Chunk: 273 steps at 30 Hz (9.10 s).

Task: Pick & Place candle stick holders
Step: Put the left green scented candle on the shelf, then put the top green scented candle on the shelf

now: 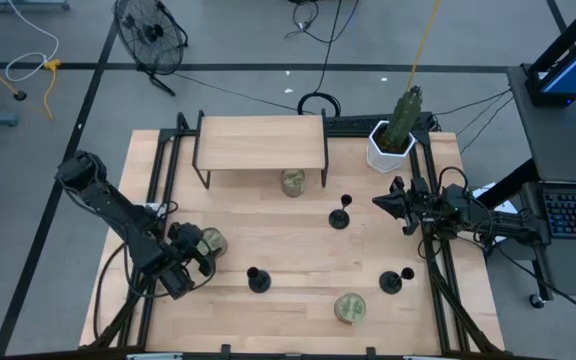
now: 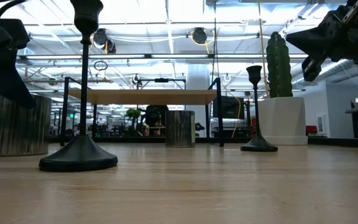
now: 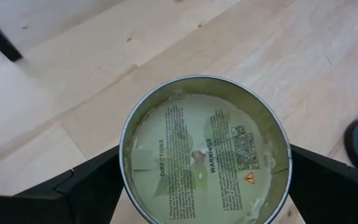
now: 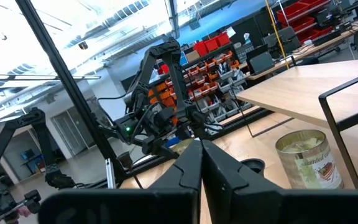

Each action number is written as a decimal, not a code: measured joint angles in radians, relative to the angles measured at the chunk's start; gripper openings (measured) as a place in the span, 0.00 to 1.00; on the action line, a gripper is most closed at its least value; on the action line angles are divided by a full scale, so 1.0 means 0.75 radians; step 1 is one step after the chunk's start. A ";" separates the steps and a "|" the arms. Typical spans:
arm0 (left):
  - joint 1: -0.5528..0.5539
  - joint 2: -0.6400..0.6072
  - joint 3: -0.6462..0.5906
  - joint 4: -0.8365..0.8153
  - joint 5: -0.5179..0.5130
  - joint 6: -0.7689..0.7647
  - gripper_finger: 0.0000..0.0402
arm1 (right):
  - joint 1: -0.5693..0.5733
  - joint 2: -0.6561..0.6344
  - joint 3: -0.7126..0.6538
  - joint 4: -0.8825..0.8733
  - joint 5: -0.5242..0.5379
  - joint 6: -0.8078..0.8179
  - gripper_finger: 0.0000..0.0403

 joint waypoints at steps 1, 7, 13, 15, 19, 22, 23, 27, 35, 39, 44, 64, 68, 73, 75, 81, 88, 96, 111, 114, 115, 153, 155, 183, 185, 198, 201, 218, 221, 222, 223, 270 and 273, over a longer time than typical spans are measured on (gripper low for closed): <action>0.006 0.000 0.000 0.000 0.003 0.000 0.99 | 0.000 0.000 0.000 0.000 0.000 0.000 0.00; 0.053 0.003 -0.048 0.075 0.025 0.048 0.99 | 0.000 0.000 0.000 0.000 0.000 0.000 0.00; 0.096 0.003 -0.050 0.079 0.030 0.077 0.99 | 0.000 0.000 0.001 0.000 0.000 0.002 0.00; 0.112 0.003 -0.050 0.075 0.027 0.081 0.99 | 0.000 0.000 0.000 0.000 0.000 0.002 0.00; 0.146 0.003 -0.050 0.075 0.015 0.070 0.99 | 0.000 0.001 0.000 -0.001 0.000 0.001 0.00; 0.168 0.003 -0.050 0.075 0.011 0.054 0.99 | 0.000 0.000 0.000 0.000 0.000 0.000 0.00; 0.177 0.004 -0.050 0.075 0.011 0.054 0.99 | 0.000 0.000 0.000 0.000 0.000 0.000 0.00; 0.202 0.004 -0.050 0.074 0.011 0.075 0.99 | 0.000 0.000 0.000 0.000 0.000 0.000 0.00; 0.223 0.066 -0.050 0.121 0.036 0.135 0.89 | 0.001 0.000 0.001 0.000 0.000 0.000 0.00; 0.224 0.077 -0.050 0.180 0.013 0.145 0.87 | 0.001 0.000 0.000 0.000 0.000 0.009 0.00; 0.224 0.077 -0.046 0.216 -0.001 0.113 0.87 | 0.001 0.000 0.000 0.000 0.000 0.009 0.00; 0.235 -0.035 0.185 0.120 -0.015 0.169 0.87 | 0.001 0.001 0.001 -0.001 0.000 -0.001 0.00; 0.293 -0.059 0.279 0.128 -0.066 0.287 0.87 | 0.001 0.000 0.000 -0.001 0.000 -0.001 0.00; 0.424 -0.063 0.431 0.130 -0.097 0.526 0.87 | 0.001 0.000 0.000 -0.001 0.000 -0.001 0.00; 0.495 -0.063 0.488 0.129 -0.098 0.611 0.87 | 0.001 0.000 0.000 -0.001 0.000 -0.001 0.00; 0.715 -0.063 0.650 0.126 -0.143 0.841 0.87 | 0.001 0.000 0.001 -0.001 0.000 -0.001 0.00; 0.993 -0.063 0.784 0.136 -0.191 1.079 0.87 | 0.001 0.001 0.000 -0.001 0.000 -0.001 0.00; 1.294 -0.061 0.795 0.146 -0.202 1.229 0.87 | 0.001 0.001 0.000 -0.001 0.000 -0.001 0.00; 1.624 0.099 0.798 0.175 -0.017 1.351 0.87 | 0.001 0.000 0.000 -0.001 0.000 -0.001 0.00; 1.647 0.130 0.794 0.156 0.015 1.349 0.87 | 0.001 0.000 0.000 0.000 0.000 0.000 0.00; 1.653 0.131 0.794 0.147 0.035 1.343 0.87 | 0.001 0.000 0.001 0.000 0.000 -0.001 0.00; 1.786 0.125 0.776 0.097 0.010 1.364 0.87 | 0.001 0.000 0.000 -0.001 0.000 0.045 0.00; 1.803 0.125 0.776 0.105 0.009 1.381 0.87 | 0.001 0.001 0.000 -0.001 0.000 0.045 0.00; 1.950 0.139 0.775 0.243 0.077 1.428 0.89 | 0.001 0.000 0.000 0.000 0.000 0.140 0.00; 1.950 0.139 0.776 0.242 0.078 1.428 0.92 | 0.001 0.000 0.000 0.000 0.000 0.140 0.00; 1.954 0.137 0.783 0.236 0.082 1.459 0.90 | 0.001 0.000 0.000 0.000 0.000 0.140 0.00; 1.960 0.127 0.787 0.241 0.079 1.465 0.93 | 0.001 0.000 0.000 0.000 0.000 0.140 0.00; 1.966 -0.050 0.790 0.366 0.093 1.537 0.93 | 0.001 0.000 0.000 0.000 0.000 0.140 0.00; 1.944 -0.123 0.790 0.385 0.178 1.559 0.92 | 0.001 0.000 0.000 0.000 0.000 0.142 0.00; 1.929 -0.151 0.790 0.385 0.236 1.560 0.92 | 0.001 0.000 0.000 0.000 0.000 0.148 0.00; 1.912 -0.178 0.790 0.383 0.301 1.559 0.92 | 0.001 0.001 0.000 0.000 0.000 0.158 0.00; 1.075 0.545 1.014 0.474 0.492 1.305 0.91 | 0.001 0.000 0.000 0.001 0.005 0.069 0.00; 1.094 0.605 1.057 0.452 0.529 1.136 0.91 | 0.001 0.000 0.000 0.001 0.005 0.069 0.00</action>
